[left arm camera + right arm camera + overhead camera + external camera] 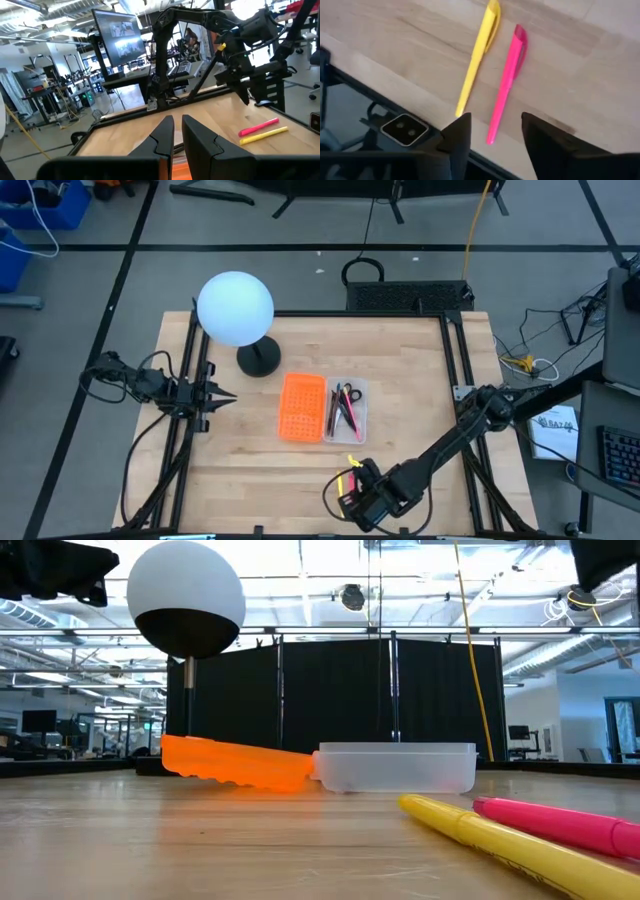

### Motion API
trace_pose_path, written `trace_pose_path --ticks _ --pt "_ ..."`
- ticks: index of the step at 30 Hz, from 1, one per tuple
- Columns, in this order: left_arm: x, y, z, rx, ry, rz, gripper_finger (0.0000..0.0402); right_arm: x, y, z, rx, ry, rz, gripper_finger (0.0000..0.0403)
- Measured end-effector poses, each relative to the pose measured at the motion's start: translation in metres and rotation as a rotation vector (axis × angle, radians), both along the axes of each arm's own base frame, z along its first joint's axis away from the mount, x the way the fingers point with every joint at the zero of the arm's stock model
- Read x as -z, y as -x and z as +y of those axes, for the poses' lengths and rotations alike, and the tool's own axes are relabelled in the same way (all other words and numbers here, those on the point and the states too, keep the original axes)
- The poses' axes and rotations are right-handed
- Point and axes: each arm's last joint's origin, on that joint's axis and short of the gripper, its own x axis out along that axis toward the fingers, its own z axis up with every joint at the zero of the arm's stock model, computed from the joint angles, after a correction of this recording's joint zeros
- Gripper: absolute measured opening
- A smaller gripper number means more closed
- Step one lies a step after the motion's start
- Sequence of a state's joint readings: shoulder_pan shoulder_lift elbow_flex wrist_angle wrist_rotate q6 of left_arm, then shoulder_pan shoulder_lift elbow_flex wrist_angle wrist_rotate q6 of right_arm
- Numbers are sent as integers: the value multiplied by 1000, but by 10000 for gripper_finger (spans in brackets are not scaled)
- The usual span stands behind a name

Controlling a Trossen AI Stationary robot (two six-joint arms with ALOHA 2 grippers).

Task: Pick & place school supplies into a supply box
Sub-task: Put the pink pen into the orange supply box

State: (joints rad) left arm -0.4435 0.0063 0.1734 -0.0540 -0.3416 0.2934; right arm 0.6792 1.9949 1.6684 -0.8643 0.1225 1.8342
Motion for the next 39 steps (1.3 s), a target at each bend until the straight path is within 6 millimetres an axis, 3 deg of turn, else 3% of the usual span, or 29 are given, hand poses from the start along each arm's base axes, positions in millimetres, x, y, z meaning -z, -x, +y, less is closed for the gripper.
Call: trace_pose_path --ticks 12,25,33,39 --pt "0 0 0 7 33 6 47 53 -16 10 -3 -119 141 170" --pt "2 0 0 8 34 27 47 81 -28 -1 -41 -86 217 169" --pt "2 0 0 8 37 28 47 109 -12 -6 -110 -68 498 169" --pt "2 0 0 8 36 27 47 115 -5 -4 -141 -45 501 143"
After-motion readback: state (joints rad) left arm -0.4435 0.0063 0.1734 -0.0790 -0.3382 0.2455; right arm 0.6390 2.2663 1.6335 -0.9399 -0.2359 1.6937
